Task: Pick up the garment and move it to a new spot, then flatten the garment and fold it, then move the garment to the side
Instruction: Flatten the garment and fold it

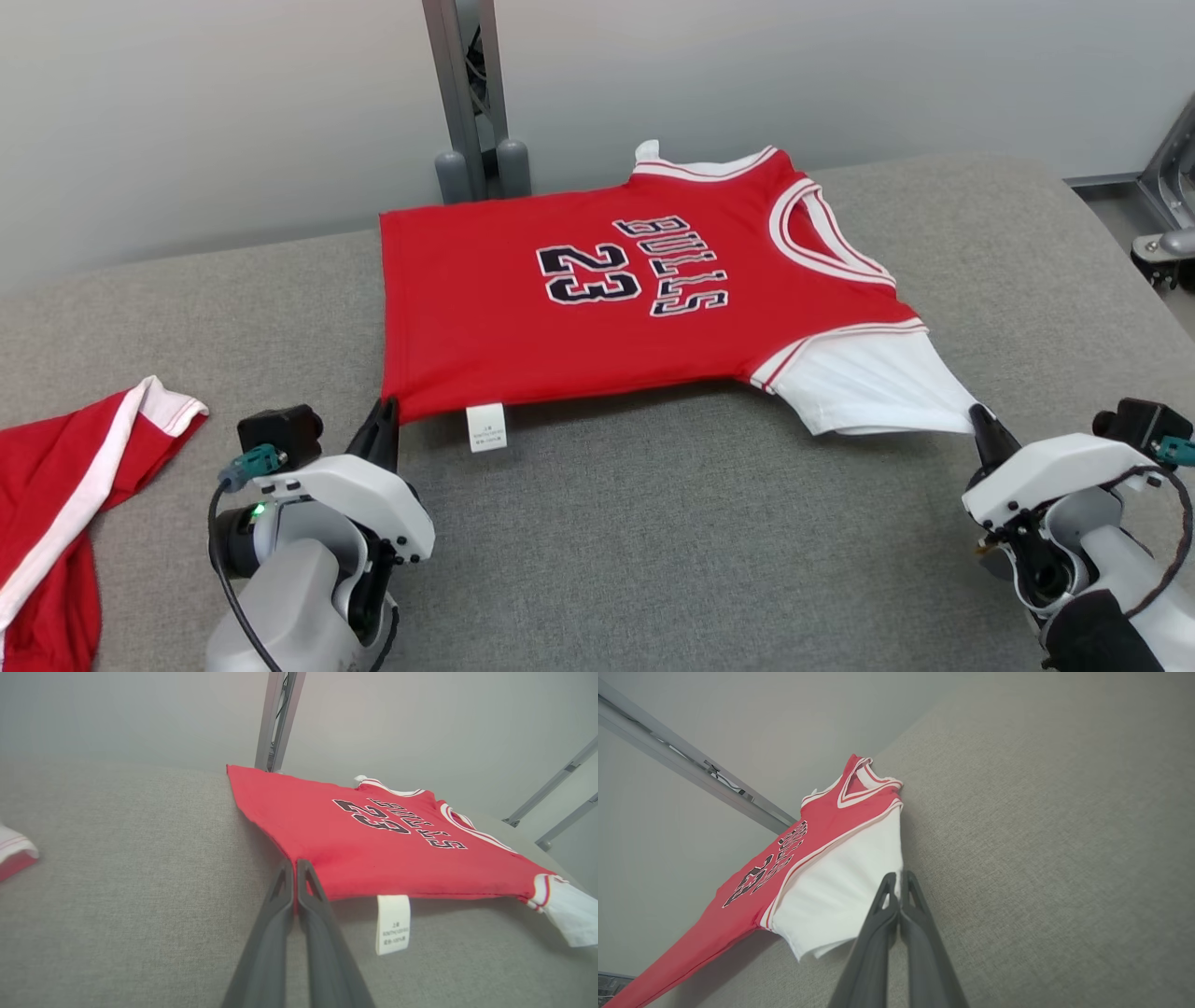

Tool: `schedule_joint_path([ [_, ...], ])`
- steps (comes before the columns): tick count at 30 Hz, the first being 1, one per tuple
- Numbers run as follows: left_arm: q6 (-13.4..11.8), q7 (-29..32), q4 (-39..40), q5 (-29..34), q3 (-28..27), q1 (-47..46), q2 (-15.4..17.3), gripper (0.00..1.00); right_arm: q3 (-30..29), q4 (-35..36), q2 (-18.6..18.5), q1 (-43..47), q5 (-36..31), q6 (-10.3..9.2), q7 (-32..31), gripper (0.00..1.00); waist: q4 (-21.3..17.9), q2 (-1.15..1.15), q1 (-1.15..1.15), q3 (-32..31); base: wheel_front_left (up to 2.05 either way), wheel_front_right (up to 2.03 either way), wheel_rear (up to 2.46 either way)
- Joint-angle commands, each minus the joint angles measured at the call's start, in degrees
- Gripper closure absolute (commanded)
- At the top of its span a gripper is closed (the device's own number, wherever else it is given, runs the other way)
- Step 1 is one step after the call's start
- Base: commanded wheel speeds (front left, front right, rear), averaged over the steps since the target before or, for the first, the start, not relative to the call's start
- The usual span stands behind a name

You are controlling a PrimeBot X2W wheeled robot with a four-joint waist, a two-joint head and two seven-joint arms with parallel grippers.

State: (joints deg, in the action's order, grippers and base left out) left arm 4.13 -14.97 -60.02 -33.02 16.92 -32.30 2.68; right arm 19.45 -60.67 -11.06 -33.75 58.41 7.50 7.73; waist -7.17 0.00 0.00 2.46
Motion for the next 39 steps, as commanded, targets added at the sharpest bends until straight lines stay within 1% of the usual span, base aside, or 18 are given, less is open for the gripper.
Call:
schedule_joint_path([
  [1,-0.1,-0.2,0.8,-0.4,0.6,1.2,0.4,1.0,0.1,0.5,-1.0,1.5,1.0,-0.02,0.2,1.0,0.3,0.0,0.0,-1.5,0.0,0.0,0.0],
  [6,-0.4,-0.2,3.7,-1.1,1.8,5.0,0.5,1.0,0.9,2.7,-2.5,5.1,3.6,-0.02,0.6,1.0,0.9,0.0,0.0,-3.0,0.0,0.0,0.0],
  [8,-0.4,-0.2,5.1,-1.6,2.2,6.6,0.4,1.0,0.6,4.7,-2.7,6.8,6.0,-0.02,0.1,1.0,1.3,0.0,0.0,-3.6,0.0,0.0,0.0],
  [9,-0.4,-0.2,5.1,-1.6,2.2,6.6,0.4,1.0,0.6,4.7,-2.7,6.8,6.0,-0.02,0.1,1.0,1.3,0.0,0.0,-3.6,0.0,0.0,0.0],
  [11,-0.6,-0.2,6.5,-2.2,2.3,8.2,0.5,1.0,0.9,6.4,-3.7,8.9,7.3,-0.02,-0.3,1.0,1.6,0.0,0.0,-4.2,0.0,0.0,0.0],
  [14,-0.8,-0.2,8.5,-2.5,3.2,10.4,0.4,1.0,2.6,8.3,-4.8,11.5,7.6,-0.02,0.5,1.0,2.3,0.0,0.0,-4.8,0.0,0.0,0.0],
  [18,-0.8,-0.2,10.3,-2.8,4.4,13.0,0.4,1.0,3.2,10.1,-6.6,14.1,8.4,-0.02,2.1,1.0,3.1,0.0,0.0,-5.3,0.0,0.0,0.0],
  [22,-1.5,-0.2,11.7,-1.3,4.2,14.7,0.5,1.0,3.7,12.2,-6.9,15.8,9.6,-0.02,2.9,1.0,3.4,0.0,0.0,-5.5,0.0,0.0,0.0],
  [32,-1.1,-0.2,15.2,0.1,3.6,19.7,0.4,1.0,4.6,15.3,-8.1,21.0,12.1,-0.02,0.8,1.0,4.6,0.0,0.0,-5.9,0.0,0.0,0.0],
  [37,-0.7,-0.2,14.1,0.9,3.2,22.3,0.5,1.0,4.8,16.8,-8.4,24.1,13.7,-0.02,-1.2,1.0,4.7,0.0,0.0,-6.0,0.0,0.0,0.0],
  [39,-0.1,-0.2,13.3,1.5,3.3,23.0,0.4,1.0,5.1,17.2,-8.8,25.3,14.3,-0.02,-2.4,1.0,4.8,0.0,0.0,-6.0,0.0,0.0,0.0],
])
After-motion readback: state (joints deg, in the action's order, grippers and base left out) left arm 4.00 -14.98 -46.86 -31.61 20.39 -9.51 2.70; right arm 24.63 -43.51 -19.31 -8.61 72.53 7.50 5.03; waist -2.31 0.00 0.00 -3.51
